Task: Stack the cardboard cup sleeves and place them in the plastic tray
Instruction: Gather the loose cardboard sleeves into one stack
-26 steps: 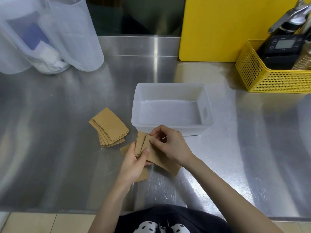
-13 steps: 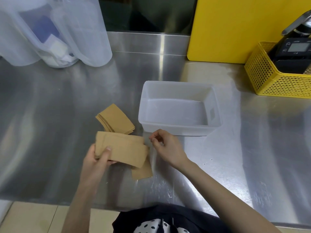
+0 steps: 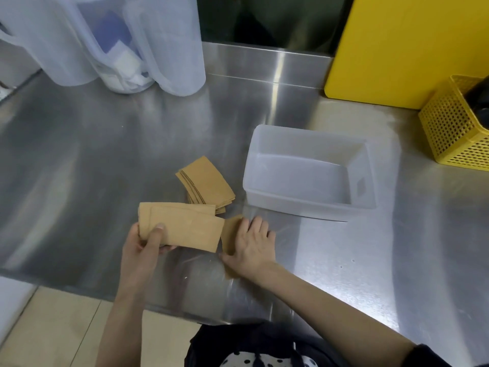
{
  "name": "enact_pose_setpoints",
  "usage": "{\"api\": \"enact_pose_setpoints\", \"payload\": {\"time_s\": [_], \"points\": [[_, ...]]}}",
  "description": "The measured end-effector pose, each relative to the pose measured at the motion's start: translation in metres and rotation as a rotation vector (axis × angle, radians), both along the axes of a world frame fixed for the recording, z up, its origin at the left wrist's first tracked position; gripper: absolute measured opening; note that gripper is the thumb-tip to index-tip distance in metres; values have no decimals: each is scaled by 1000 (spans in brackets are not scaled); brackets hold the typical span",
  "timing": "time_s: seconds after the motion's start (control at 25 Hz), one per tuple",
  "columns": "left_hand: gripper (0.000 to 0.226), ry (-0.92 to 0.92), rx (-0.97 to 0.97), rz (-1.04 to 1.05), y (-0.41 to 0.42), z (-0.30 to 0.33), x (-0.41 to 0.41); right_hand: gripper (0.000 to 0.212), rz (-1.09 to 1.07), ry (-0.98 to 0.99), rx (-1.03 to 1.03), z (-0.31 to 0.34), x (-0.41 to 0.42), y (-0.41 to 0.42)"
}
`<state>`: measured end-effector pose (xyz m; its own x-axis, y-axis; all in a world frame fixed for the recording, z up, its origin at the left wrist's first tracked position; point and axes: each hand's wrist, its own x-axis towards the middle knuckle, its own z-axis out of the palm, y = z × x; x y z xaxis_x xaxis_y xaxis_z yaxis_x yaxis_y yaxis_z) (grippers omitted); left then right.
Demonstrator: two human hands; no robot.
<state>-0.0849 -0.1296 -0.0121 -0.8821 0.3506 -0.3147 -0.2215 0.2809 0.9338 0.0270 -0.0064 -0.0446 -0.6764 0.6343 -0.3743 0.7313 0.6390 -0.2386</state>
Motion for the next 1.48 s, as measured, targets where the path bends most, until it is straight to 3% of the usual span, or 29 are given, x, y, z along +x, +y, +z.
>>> {"api": "enact_pose_setpoints", "payload": {"time_s": [0.16,0.48,0.64,0.84,1.08,1.28,1.48], "points": [[11,-12,14,-16,3,0,2,67,-45,53,-78,-3,2,1],[11,-40,36,-30,13,3,8,81,-151,241,-221,-2,40,18],[11,-48,52,-56,20,1,12,77,-173,404,-290,13,60,26],[12,-107,84,-135,31,0,20,77,-65,557,-294,38,76,31],[21,-215,146,-288,48,0,39,73,219,526,-157,51,63,39],[24,-324,232,-350,59,2,53,69,323,467,-98,45,61,41],[28,-212,182,-474,63,4,62,68,345,493,-60,35,64,42]]}}
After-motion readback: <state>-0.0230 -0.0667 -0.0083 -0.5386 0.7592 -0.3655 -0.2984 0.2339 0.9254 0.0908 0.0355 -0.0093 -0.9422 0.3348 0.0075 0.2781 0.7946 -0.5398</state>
